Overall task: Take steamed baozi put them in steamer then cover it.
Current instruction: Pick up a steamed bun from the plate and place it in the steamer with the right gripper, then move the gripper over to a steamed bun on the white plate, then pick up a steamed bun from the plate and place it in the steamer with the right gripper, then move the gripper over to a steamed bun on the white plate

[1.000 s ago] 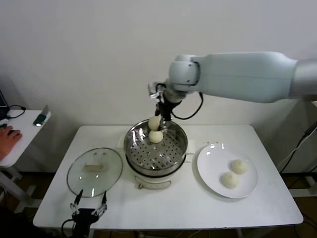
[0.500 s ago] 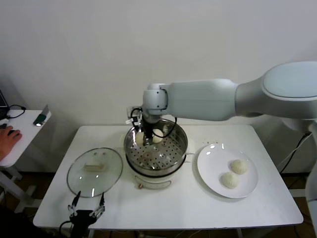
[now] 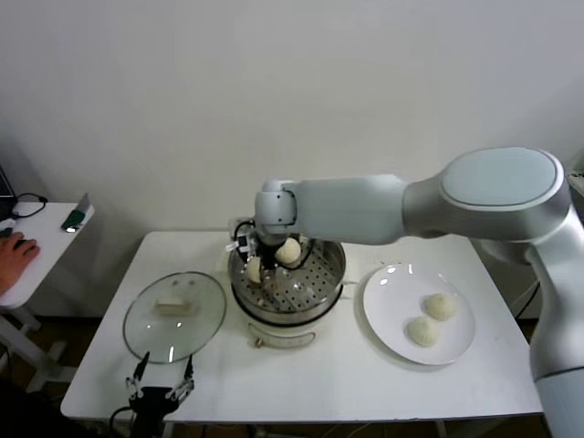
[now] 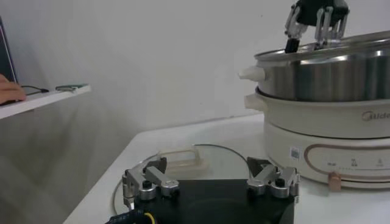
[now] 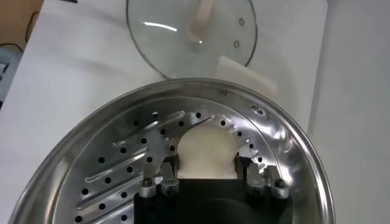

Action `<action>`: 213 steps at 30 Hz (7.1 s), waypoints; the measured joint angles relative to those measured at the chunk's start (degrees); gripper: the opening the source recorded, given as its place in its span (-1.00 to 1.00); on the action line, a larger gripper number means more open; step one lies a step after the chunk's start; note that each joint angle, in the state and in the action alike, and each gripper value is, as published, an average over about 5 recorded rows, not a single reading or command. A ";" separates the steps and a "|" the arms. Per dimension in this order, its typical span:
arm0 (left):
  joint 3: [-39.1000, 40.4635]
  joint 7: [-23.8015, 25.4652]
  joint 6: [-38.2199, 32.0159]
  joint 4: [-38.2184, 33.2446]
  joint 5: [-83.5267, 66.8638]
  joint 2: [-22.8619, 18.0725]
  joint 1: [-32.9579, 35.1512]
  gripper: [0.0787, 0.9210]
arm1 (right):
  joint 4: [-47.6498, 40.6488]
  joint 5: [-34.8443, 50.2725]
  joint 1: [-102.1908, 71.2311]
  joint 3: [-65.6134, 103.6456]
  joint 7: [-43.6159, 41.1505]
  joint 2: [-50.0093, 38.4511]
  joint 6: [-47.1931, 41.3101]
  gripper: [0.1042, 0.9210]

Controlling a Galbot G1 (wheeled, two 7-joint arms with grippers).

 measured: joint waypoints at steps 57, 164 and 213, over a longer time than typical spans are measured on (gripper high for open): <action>-0.17 0.07 0.12 0.45 -0.52 0.06 -1.40 0.77 | 22.21 -22.60 12.34 -13.59 -17.88 -51.97 14.20 0.76; -1.76 -0.84 -0.40 0.37 0.78 -0.50 0.24 0.77 | 22.57 -46.40 7.34 1.45 -14.75 -13.95 43.84 0.51; -1.11 -0.70 -0.42 0.84 0.85 -0.41 -0.80 0.77 | 7.68 -23.21 15.23 -3.62 -22.76 -31.66 34.43 0.76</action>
